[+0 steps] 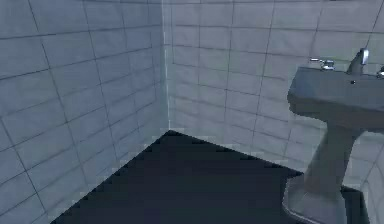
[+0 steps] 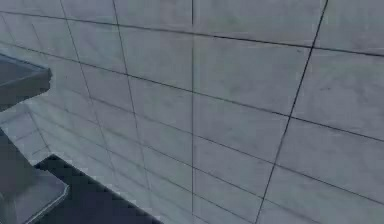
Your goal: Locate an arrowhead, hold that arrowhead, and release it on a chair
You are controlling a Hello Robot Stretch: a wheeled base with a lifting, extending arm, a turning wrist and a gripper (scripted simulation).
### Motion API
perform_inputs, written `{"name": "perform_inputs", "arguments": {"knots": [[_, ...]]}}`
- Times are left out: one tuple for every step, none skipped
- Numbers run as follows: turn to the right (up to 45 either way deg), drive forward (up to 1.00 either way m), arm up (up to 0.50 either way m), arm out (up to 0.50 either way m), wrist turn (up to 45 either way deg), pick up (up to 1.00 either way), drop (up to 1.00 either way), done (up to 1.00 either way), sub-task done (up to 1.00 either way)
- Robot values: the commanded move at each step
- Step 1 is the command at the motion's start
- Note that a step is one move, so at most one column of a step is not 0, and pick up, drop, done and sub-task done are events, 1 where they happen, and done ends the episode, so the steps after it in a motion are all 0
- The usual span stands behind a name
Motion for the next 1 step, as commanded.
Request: {"name": "perform_inputs", "arguments": {"knots": [[-45.0, 0.00, 0.00, 0.00, 0.0, 0.00, 0.00, 0.00, 0.00]]}}
